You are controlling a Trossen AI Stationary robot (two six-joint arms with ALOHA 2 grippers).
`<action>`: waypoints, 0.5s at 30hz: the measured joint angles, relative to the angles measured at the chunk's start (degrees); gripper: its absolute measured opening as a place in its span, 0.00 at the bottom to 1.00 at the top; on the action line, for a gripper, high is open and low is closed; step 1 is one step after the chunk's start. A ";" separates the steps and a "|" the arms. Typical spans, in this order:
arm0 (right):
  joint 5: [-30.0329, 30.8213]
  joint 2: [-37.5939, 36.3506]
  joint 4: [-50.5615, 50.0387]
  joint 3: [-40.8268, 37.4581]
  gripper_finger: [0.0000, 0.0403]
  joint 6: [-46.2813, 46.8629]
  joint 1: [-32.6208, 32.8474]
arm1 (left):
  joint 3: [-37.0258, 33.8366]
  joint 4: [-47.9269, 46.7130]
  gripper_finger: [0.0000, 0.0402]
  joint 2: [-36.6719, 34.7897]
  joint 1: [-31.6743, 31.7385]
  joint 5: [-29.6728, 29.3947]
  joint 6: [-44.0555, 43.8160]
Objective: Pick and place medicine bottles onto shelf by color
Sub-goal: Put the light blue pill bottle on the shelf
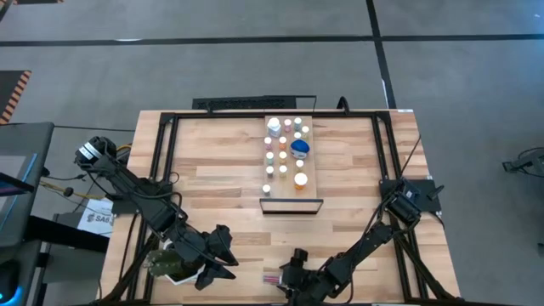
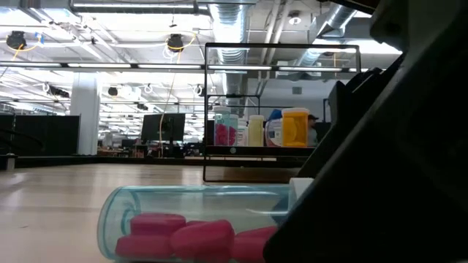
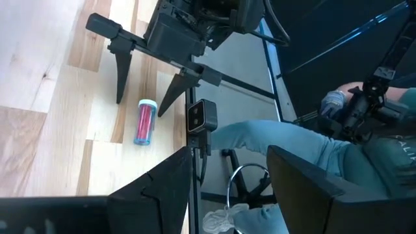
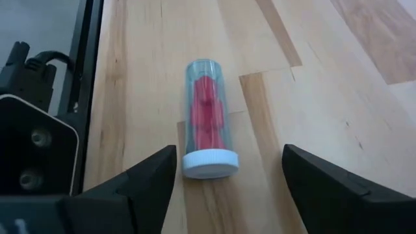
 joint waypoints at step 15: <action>-0.35 0.00 2.55 0.00 0.39 0.16 0.02 | 0.00 0.00 0.47 0.00 0.00 0.00 0.02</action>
